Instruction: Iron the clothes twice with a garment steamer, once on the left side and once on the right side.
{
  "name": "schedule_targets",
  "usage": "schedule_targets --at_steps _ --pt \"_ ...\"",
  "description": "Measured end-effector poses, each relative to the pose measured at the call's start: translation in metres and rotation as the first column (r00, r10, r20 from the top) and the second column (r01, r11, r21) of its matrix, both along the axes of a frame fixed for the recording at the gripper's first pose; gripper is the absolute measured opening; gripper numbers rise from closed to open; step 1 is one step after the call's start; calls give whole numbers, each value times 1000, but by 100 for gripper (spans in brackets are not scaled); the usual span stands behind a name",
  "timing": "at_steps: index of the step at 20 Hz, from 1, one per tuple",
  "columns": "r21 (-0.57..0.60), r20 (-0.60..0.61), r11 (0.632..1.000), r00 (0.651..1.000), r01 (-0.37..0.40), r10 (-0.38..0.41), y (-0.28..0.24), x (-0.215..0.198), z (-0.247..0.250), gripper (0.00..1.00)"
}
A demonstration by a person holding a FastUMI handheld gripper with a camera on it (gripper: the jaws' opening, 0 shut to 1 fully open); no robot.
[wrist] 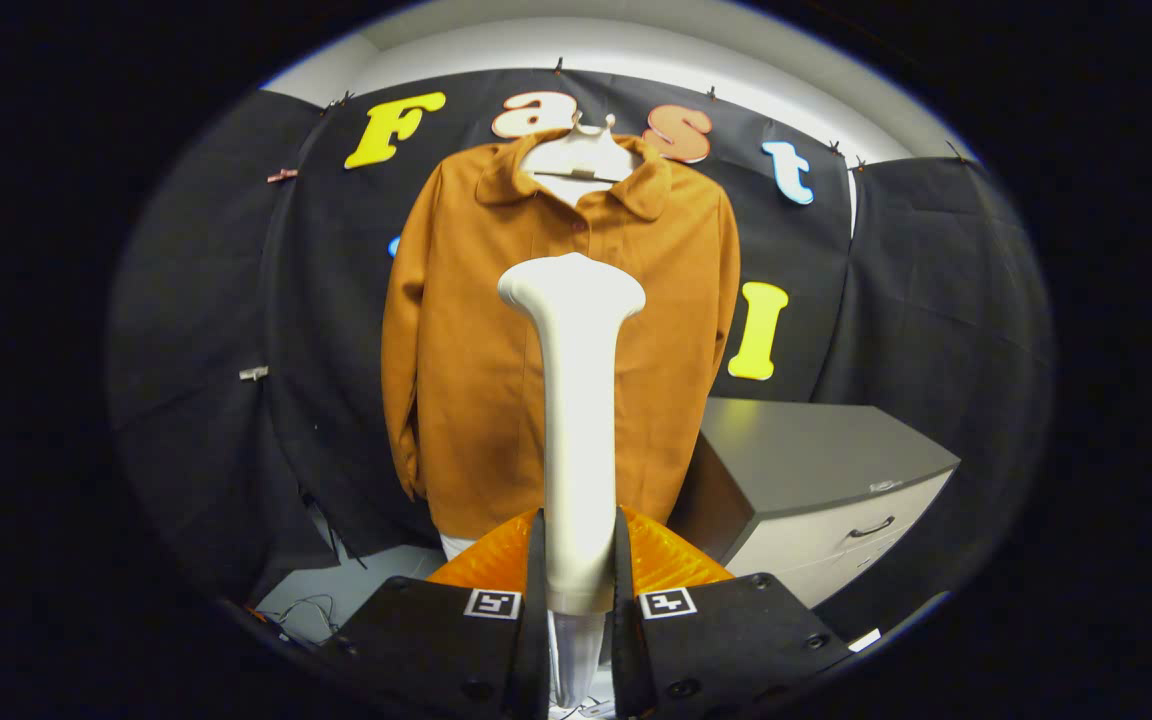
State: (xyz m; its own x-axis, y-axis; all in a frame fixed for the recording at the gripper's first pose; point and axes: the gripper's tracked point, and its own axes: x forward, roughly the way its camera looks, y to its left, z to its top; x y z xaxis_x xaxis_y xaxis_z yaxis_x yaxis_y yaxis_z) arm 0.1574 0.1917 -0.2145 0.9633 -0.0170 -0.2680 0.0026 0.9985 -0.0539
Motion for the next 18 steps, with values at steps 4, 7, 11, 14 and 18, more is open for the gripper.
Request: schedule_targets --at_steps 4,7,11,14,18 --pt "26 89 999 996 23 -25 -11 -9 59 28" --pt "37 149 999 988 32 -37 -17 -13 95 28" --pt "41 199 998 979 45 -53 -24 -22 128 28" --pt "53 193 998 980 45 -54 -26 -27 144 28" --pt "56 186 997 981 53 -63 -33 -32 154 28"
